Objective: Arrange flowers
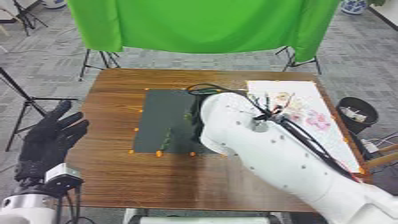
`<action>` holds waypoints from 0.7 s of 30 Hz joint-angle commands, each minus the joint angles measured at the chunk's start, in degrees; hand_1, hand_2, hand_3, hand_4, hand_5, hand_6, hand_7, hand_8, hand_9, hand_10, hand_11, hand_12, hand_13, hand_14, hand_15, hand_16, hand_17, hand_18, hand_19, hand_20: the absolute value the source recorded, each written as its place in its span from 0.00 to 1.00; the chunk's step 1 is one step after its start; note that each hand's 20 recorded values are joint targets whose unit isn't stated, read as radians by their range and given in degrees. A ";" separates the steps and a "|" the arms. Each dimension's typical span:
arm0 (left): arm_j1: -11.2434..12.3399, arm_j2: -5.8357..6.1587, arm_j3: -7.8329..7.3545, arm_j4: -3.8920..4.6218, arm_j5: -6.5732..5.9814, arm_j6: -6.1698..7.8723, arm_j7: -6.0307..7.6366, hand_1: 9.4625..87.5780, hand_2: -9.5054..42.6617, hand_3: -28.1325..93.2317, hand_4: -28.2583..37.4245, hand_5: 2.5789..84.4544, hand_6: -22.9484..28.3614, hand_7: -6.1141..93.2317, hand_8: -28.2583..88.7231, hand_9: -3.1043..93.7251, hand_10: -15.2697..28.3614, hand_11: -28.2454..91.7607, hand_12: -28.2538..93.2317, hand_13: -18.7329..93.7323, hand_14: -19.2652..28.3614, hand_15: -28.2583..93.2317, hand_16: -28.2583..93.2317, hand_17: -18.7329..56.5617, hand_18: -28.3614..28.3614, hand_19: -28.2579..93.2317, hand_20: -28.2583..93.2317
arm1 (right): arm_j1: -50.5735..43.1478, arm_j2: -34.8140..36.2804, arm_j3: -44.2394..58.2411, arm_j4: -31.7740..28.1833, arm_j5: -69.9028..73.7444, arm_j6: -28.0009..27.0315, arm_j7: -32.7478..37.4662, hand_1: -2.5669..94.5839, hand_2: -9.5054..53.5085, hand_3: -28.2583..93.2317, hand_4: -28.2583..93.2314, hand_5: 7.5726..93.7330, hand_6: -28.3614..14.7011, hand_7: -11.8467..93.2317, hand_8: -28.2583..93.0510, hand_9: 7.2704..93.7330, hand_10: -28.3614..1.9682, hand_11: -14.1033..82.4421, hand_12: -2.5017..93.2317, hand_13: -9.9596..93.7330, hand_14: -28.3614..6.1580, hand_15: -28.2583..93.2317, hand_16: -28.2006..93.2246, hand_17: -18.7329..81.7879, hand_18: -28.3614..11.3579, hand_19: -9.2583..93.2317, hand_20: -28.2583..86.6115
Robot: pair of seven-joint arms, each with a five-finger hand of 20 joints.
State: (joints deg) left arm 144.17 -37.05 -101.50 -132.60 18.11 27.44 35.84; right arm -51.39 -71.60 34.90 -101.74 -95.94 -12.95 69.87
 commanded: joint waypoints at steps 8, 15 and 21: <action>-7.33 -1.21 5.10 2.09 2.39 -2.89 -3.37 0.26 0.32 0.77 0.11 0.42 0.63 0.17 0.17 0.38 0.79 0.47 0.32 0.36 0.94 0.68 0.13 0.14 0.90 0.62 0.29 | 0.69 -2.61 -5.09 5.58 -1.10 4.97 0.78 0.67 0.08 0.81 0.00 0.92 0.44 0.23 0.38 1.00 0.51 0.49 0.23 1.00 0.72 0.72 0.36 0.96 0.63 1.00 0.33; -9.00 -0.83 6.61 2.59 2.25 -3.01 -3.64 0.26 0.32 0.77 0.11 0.42 0.63 0.17 0.17 0.38 0.79 0.47 0.32 0.36 0.94 0.68 0.13 0.14 0.90 0.62 0.29 | 1.34 -3.33 -5.75 6.44 -1.74 6.58 0.22 0.67 0.08 0.81 0.01 0.92 0.45 0.23 0.38 1.00 0.51 0.49 0.23 1.00 0.72 0.72 0.36 0.96 0.63 1.00 0.33; -11.29 -1.51 7.97 3.17 3.32 -3.77 -4.83 0.27 0.32 0.77 0.11 0.42 0.63 0.17 0.17 0.38 0.79 0.47 0.32 0.36 0.94 0.68 0.13 0.14 0.90 0.62 0.29 | 1.31 -4.14 -5.57 6.96 -2.28 7.89 -0.41 0.67 0.08 0.80 0.01 0.91 0.45 0.23 0.38 1.00 0.52 0.49 0.23 1.00 0.71 0.72 0.36 0.96 0.63 1.00 0.32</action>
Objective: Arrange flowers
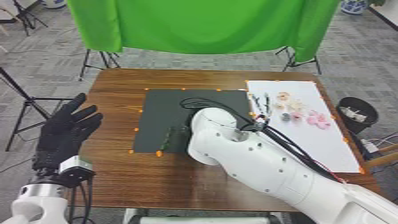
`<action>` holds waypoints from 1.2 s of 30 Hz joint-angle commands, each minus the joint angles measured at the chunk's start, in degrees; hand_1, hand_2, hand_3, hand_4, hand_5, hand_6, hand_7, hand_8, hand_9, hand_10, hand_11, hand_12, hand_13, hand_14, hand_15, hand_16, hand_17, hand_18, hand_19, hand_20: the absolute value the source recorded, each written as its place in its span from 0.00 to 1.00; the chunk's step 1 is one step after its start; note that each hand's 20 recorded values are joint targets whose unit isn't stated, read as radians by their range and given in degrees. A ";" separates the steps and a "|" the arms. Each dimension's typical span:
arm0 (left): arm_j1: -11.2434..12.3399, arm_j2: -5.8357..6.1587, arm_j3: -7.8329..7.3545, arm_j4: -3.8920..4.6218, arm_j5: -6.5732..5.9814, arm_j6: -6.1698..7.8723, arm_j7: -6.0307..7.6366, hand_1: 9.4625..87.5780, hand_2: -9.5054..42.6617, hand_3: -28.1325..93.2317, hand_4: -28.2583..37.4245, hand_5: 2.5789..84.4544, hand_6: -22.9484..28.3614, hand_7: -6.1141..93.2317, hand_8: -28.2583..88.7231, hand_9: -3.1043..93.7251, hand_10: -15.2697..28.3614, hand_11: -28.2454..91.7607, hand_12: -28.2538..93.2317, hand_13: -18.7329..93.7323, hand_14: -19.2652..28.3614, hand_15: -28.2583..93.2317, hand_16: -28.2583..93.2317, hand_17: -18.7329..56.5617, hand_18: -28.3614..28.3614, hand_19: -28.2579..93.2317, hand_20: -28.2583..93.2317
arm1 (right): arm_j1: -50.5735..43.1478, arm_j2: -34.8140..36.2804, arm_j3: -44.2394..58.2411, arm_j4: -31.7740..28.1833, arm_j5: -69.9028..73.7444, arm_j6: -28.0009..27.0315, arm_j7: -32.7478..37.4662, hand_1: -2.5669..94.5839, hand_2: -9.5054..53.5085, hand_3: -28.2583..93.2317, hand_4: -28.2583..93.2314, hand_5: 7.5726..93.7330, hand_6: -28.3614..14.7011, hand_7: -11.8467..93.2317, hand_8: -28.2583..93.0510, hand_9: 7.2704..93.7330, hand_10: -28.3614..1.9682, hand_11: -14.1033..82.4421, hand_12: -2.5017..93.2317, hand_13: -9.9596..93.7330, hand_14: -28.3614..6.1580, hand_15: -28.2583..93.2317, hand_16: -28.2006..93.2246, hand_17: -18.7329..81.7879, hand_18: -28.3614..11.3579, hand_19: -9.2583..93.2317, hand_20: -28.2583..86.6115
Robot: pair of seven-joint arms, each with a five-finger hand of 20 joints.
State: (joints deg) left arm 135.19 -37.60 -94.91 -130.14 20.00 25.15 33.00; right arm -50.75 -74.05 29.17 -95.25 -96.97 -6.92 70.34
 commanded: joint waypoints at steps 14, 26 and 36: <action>-3.04 -3.04 1.33 1.04 3.21 -2.50 -4.04 0.27 0.32 0.78 0.11 0.42 0.63 0.17 0.17 0.38 0.79 0.47 0.32 0.36 0.94 0.68 0.13 0.14 0.90 0.62 0.29 | 1.25 -1.15 -1.18 1.45 -1.25 2.98 -0.73 0.64 0.08 0.79 0.04 0.90 0.47 0.23 0.34 0.99 0.51 0.48 0.23 1.00 0.70 0.70 0.36 0.95 0.64 1.00 0.28; -1.71 -2.91 0.41 0.54 3.03 -2.14 -3.36 0.27 0.32 0.78 0.11 0.42 0.64 0.17 0.17 0.38 0.79 0.47 0.32 0.36 0.94 0.68 0.13 0.14 0.90 0.62 0.29 | 2.17 -0.03 -2.27 -0.76 -2.45 5.69 -1.63 0.50 0.03 0.81 0.06 0.74 0.47 0.25 0.21 0.98 0.49 0.49 0.23 1.00 0.72 0.69 0.36 0.97 0.69 1.00 0.22; -0.07 -2.36 -0.54 -0.07 2.40 -1.32 -2.03 0.27 0.32 0.78 0.12 0.42 0.64 0.17 0.17 0.38 0.79 0.47 0.32 0.36 0.94 0.68 0.13 0.14 0.90 0.62 0.29 | 4.27 0.14 -2.81 -1.59 -3.25 1.79 -0.44 0.43 0.03 0.78 0.08 0.62 0.39 0.22 0.16 0.98 0.45 0.47 0.22 1.00 0.72 0.70 0.35 0.97 0.70 1.00 0.22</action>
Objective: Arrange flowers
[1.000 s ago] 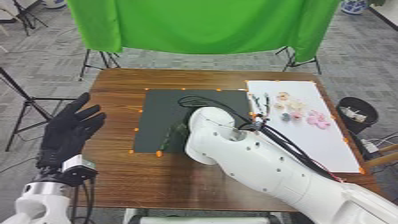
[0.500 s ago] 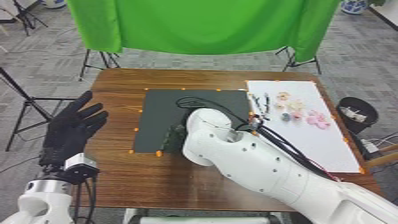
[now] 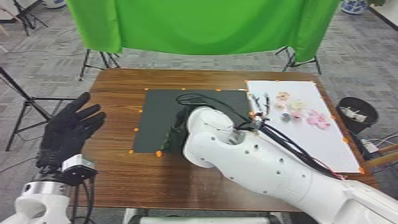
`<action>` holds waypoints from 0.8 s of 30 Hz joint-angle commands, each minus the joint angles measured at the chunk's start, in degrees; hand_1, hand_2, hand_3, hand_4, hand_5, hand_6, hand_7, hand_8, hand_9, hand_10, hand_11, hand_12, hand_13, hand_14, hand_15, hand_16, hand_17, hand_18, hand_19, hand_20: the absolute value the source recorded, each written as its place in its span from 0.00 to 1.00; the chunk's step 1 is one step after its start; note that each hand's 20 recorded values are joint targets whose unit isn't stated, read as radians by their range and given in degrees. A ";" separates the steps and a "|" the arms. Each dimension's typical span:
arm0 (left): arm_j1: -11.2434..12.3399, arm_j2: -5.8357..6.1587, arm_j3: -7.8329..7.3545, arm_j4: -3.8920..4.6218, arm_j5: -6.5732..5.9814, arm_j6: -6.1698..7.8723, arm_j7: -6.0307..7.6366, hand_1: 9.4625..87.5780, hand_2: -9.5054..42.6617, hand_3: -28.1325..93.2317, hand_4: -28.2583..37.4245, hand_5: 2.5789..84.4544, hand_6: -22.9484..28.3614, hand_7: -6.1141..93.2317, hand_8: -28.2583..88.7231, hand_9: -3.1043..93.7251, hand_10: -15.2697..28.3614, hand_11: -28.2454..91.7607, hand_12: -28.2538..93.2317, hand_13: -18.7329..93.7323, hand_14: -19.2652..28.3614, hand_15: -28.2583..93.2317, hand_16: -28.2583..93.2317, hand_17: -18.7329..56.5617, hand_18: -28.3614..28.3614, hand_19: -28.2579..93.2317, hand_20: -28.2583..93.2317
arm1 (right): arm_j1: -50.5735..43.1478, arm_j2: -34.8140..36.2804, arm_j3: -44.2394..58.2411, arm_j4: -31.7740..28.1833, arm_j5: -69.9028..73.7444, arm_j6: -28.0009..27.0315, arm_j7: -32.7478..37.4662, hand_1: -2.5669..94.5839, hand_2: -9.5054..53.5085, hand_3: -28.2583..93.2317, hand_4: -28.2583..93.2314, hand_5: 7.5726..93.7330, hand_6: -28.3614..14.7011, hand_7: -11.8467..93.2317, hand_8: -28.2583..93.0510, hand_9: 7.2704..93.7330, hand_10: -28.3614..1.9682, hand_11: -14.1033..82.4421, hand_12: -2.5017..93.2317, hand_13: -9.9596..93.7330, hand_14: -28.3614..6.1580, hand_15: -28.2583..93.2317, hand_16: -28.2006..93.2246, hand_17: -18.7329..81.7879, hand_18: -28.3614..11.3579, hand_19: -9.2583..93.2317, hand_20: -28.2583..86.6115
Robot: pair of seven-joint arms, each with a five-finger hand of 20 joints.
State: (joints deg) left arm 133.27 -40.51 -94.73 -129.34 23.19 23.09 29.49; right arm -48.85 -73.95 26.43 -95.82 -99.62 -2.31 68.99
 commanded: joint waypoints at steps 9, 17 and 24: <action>2.57 1.75 -0.41 -1.03 -2.05 1.35 3.04 0.27 0.32 0.78 0.12 0.42 0.64 0.17 0.17 0.38 0.79 0.47 0.32 0.36 0.94 0.68 0.13 0.14 0.90 0.62 0.29 | 2.18 -0.46 0.62 -0.19 0.71 -6.34 1.93 0.42 0.03 0.77 0.08 0.59 0.36 0.20 0.17 0.98 0.43 0.45 0.22 1.00 0.71 0.69 0.35 0.97 0.71 1.00 0.21; 7.02 3.81 -0.87 -1.60 -5.57 2.87 8.86 0.27 0.32 0.78 0.12 0.42 0.64 0.17 0.17 0.38 0.79 0.47 0.32 0.36 0.94 0.68 0.13 0.14 0.90 0.62 0.29 | 1.75 3.65 3.83 -7.32 0.87 -4.18 -2.59 0.40 0.06 0.76 0.08 0.56 0.33 0.19 0.17 0.92 0.35 0.46 0.21 0.99 0.66 0.66 0.36 0.95 0.68 1.00 0.16; 10.02 5.26 -2.00 -2.22 -7.36 4.09 12.51 0.27 0.32 0.78 0.11 0.42 0.64 0.17 0.17 0.38 0.79 0.47 0.32 0.36 0.94 0.68 0.13 0.14 0.90 0.62 0.29 | 1.31 14.66 11.27 -14.71 3.38 -1.19 -6.45 0.38 0.11 0.76 0.08 0.56 0.35 0.21 0.17 0.78 0.22 0.43 0.20 0.89 0.52 0.70 0.36 0.88 0.60 1.00 0.11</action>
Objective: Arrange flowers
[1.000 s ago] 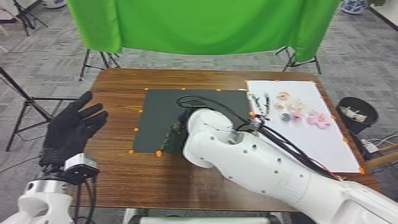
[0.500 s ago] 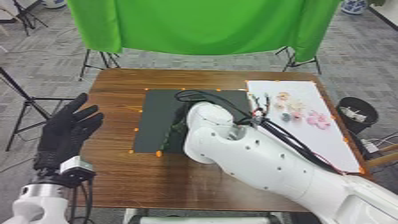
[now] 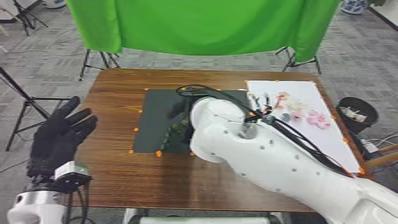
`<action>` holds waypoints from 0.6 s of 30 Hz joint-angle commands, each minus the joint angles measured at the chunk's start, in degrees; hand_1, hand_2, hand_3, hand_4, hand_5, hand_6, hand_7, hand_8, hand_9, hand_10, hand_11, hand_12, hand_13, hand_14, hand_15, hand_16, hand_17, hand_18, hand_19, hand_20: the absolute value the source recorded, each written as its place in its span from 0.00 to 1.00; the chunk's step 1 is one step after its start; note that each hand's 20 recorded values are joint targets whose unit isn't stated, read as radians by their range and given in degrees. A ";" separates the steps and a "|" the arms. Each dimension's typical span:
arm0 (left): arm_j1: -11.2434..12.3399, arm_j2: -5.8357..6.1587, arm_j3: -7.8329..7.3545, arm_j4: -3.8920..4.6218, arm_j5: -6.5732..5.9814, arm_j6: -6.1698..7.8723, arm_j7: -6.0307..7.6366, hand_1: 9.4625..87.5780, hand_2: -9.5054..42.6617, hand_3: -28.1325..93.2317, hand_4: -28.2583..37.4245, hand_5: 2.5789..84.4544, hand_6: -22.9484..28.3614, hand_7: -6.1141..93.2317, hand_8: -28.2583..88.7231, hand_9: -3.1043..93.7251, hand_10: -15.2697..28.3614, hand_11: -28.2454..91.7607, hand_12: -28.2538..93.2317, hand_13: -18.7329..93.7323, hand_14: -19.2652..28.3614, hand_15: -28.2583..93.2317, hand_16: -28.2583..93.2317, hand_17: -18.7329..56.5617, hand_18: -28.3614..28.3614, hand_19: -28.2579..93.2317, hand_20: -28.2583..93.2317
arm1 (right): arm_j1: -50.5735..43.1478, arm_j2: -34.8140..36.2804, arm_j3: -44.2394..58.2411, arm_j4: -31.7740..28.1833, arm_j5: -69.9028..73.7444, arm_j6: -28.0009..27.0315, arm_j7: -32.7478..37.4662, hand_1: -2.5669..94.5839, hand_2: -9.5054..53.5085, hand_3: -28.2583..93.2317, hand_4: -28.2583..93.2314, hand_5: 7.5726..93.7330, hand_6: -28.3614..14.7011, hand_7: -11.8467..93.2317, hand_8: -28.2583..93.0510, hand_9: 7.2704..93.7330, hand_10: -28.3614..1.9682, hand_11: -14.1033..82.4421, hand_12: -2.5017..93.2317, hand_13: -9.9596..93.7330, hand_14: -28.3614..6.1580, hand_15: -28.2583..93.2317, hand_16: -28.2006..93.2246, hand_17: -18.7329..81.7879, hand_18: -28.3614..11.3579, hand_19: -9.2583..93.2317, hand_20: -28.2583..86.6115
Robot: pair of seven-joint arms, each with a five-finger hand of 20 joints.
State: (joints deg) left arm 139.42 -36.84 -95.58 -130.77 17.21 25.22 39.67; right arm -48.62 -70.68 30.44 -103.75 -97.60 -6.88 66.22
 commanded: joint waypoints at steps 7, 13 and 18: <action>2.84 2.16 -0.01 -0.96 0.72 3.50 1.06 0.27 0.32 0.78 0.11 0.42 0.63 0.17 0.17 0.38 0.79 0.47 0.32 0.36 0.94 0.68 0.13 0.14 0.90 0.62 0.29 | 3.06 19.05 7.19 -0.31 4.10 6.87 -1.23 0.37 0.12 0.77 0.08 0.52 0.36 0.21 0.17 0.62 0.09 0.33 0.18 0.82 0.45 0.76 0.34 0.84 0.54 1.00 0.11; 1.18 1.32 0.49 -0.99 2.45 3.49 -0.58 0.27 0.32 0.78 0.11 0.42 0.63 0.17 0.17 0.37 0.79 0.47 0.32 0.36 0.94 0.68 0.13 0.14 0.90 0.62 0.29 | 4.40 21.60 4.83 6.35 5.99 6.42 2.05 0.37 0.12 0.77 0.07 0.50 0.36 0.21 0.17 0.59 0.09 0.32 0.18 0.83 0.49 0.80 0.32 0.84 0.50 1.00 0.27; 0.79 0.59 0.42 -0.96 3.16 2.99 -1.21 0.27 0.32 0.77 0.11 0.42 0.63 0.17 0.17 0.37 0.79 0.47 0.32 0.36 0.94 0.68 0.13 0.14 0.90 0.62 0.29 | 3.45 22.98 4.63 8.90 7.39 6.78 3.29 0.37 0.13 0.78 0.07 0.50 0.36 0.22 0.17 0.58 0.10 0.32 0.18 0.81 0.47 0.81 0.32 0.82 0.49 1.00 0.29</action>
State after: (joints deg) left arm 140.74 -34.88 -95.04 -131.19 18.99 28.91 39.78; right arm -43.90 -50.17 34.71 -97.08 -91.62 -0.40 67.82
